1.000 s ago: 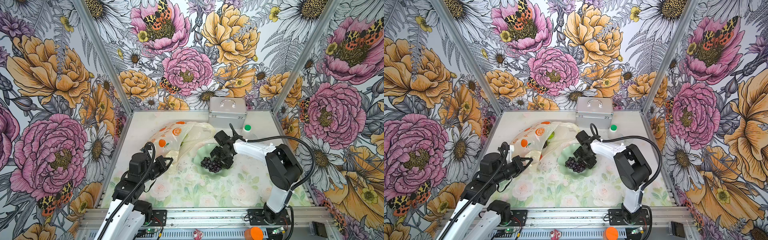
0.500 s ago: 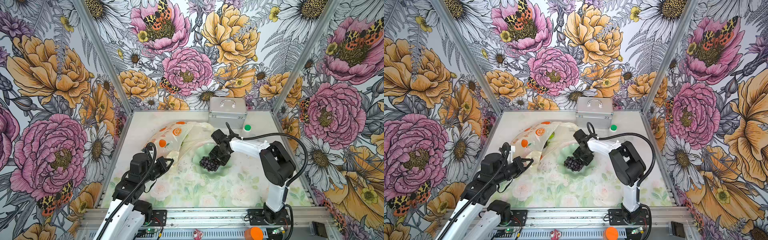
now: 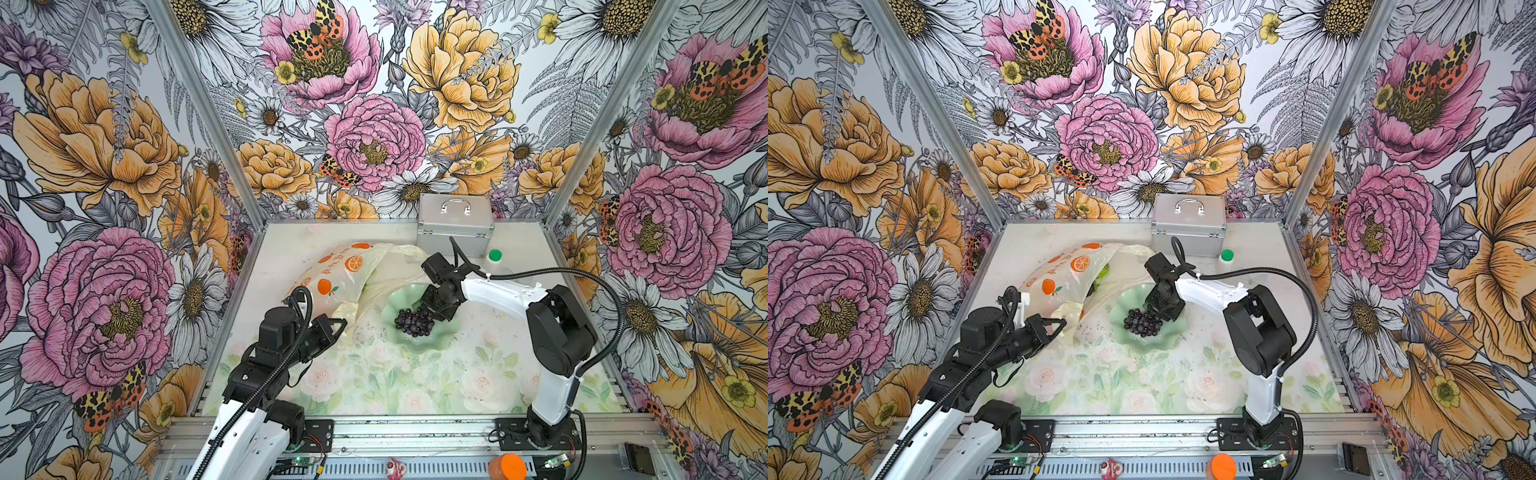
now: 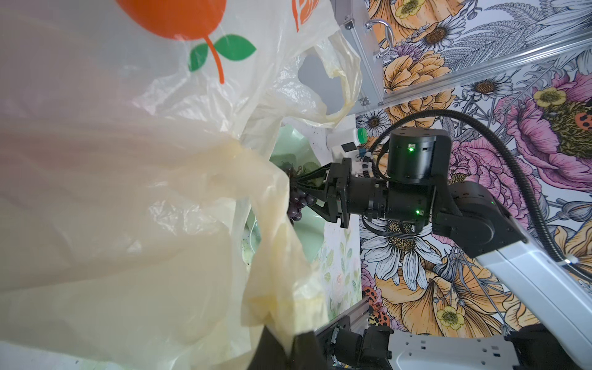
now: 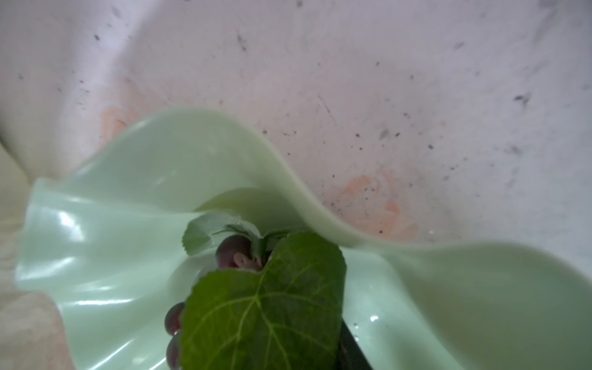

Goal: Place the fruits into the plastic bag
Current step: 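Close the right gripper on the grape stem and leaves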

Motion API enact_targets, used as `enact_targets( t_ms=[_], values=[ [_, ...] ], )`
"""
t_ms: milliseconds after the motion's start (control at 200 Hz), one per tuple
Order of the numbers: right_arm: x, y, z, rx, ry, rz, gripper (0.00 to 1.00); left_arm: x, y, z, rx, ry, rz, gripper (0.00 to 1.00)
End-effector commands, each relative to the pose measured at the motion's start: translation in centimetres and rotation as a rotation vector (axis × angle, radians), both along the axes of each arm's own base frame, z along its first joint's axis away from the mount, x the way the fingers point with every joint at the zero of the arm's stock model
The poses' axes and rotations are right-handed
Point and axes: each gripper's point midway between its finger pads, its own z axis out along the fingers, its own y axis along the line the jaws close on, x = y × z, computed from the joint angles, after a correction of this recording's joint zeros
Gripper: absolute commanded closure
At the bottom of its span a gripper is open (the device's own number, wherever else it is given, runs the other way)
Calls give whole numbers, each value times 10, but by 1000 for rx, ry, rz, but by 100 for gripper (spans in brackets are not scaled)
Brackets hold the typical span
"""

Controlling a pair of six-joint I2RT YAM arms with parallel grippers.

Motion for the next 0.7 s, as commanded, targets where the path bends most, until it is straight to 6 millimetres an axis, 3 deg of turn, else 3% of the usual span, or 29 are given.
enact_targets(
  t_ms=[0, 140, 365, 695],
  values=[
    [8, -8, 35, 2, -159, 13, 70, 2, -2, 14, -35, -43, -2, 100],
    [8, -18, 53, 17, -262, 5, 77, 2, -4, 19, -46, -45, -11, 100],
    [5, -31, 81, 35, -388, -3, 79, 2, -8, 26, -56, -47, -34, 100],
    [-4, -43, 150, 112, -568, -8, 79, 0, -10, 54, -17, -100, -75, 100]
  ],
)
